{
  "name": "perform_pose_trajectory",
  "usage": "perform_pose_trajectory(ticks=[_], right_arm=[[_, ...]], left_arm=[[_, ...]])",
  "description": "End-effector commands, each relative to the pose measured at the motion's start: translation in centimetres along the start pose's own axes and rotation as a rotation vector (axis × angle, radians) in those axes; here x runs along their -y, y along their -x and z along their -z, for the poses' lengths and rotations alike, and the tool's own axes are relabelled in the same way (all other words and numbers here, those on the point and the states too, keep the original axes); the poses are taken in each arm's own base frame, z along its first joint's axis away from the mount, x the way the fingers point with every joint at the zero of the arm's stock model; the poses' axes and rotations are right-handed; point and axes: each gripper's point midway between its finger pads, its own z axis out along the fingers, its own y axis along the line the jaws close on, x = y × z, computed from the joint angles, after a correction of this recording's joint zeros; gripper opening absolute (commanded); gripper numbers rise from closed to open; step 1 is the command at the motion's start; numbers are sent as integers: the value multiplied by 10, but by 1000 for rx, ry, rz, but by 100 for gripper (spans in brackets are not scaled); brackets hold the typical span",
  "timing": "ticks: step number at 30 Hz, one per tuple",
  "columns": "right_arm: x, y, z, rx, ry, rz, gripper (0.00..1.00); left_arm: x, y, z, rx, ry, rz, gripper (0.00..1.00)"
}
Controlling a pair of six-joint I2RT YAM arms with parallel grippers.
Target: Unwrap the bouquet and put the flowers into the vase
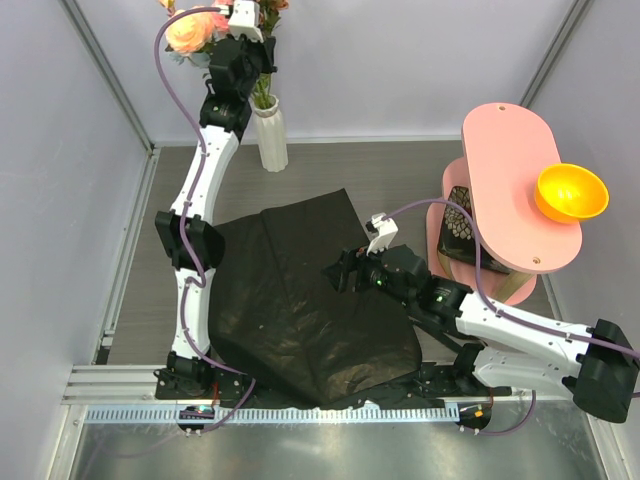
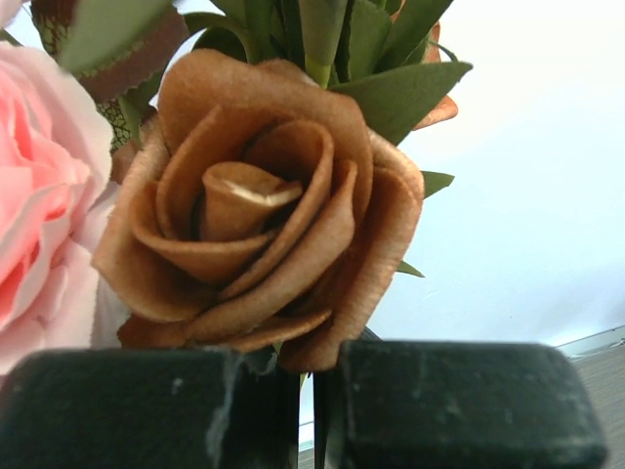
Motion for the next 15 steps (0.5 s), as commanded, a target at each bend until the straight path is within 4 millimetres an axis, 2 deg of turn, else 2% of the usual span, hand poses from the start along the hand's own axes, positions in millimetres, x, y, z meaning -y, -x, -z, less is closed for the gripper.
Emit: perform_pose_trajectory(ticks=[1,4,6,7,8,10,11,15], right_arm=[[-16,28,3,81,46,-30,83],[-15,30,4,86,44,-27,83],[-15,29,3,87,42,-27,83],[-15,28,2,86,42,-30,83],[-15,28,3,86,44,-33,83],[-16,27,1,83,48,-44,83],[-17,26,1,81,56,-45,83],[-15,23,3,77,50,-49,83]], left_arm=[[6,59,13,104,-22,10,0],[8,75,18,131,-19,53,0],[2,71,19,116,20,93,0],[-13,66,20,100,115,143,0],[-19,56,20,81,154,161,0],[-30,44,20,70,222,190,0],[-35,32,18,52,248,192,0],[-47,6,11,26,318,194,0]])
